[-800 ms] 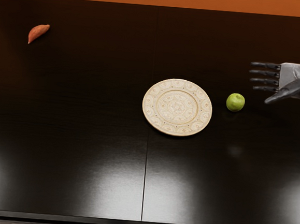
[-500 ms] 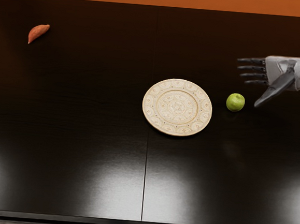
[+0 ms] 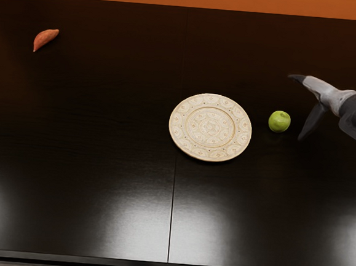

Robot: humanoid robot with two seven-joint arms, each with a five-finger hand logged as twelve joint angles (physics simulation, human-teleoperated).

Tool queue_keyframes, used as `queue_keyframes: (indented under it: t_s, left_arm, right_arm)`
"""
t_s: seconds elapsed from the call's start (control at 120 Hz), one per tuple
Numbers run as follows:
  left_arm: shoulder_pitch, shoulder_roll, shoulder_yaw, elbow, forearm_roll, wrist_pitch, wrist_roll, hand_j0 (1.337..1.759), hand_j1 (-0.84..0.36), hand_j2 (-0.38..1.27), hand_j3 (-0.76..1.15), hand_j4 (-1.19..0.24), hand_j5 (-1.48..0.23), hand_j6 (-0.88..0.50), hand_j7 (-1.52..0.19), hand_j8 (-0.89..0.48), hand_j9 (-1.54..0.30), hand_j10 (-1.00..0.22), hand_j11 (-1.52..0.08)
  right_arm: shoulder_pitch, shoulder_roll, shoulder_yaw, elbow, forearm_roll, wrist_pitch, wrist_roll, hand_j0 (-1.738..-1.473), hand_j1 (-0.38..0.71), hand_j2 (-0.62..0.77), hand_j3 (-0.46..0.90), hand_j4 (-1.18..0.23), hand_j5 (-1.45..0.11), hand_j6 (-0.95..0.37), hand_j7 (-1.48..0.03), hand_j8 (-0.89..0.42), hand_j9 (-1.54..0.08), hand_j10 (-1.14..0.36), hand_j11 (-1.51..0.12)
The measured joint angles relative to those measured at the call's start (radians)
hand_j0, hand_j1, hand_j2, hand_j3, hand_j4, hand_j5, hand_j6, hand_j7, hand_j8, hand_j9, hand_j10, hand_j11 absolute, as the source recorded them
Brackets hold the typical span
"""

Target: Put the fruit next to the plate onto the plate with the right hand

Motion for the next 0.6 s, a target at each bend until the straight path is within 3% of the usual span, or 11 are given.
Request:
queue_keyframes:
  t_s: [0.233, 0.6]
  left_arm:
    - [0.0, 0.0, 0.0, 0.0, 0.0, 0.0, 0.0, 1.658, 0.06, 0.05, 0.0, -0.24, -0.32, -0.24, -0.32, -0.24, -0.32, -0.24, -0.32]
    - [0.0, 0.0, 0.0, 0.0, 0.0, 0.0, 0.0, 1.658, 0.06, 0.05, 0.0, -0.24, -0.32, -0.24, -0.32, -0.24, -0.32, -0.24, -0.32]
  right_arm:
    - [-0.024, 0.092, -0.07, -0.066, -0.039, -0.143, -0.004, -1.658, -0.23, -0.02, 0.0, -0.11, -0.13, -0.11, -0.13, -0.11, -0.13, -0.11, -0.13]
    - [-0.019, 0.194, -0.096, -0.166, -0.045, -0.173, -0.006, -1.658, -0.14, -0.03, 0.0, -0.18, -0.23, -0.18, -0.23, -0.18, -0.23, -0.18, -0.23]
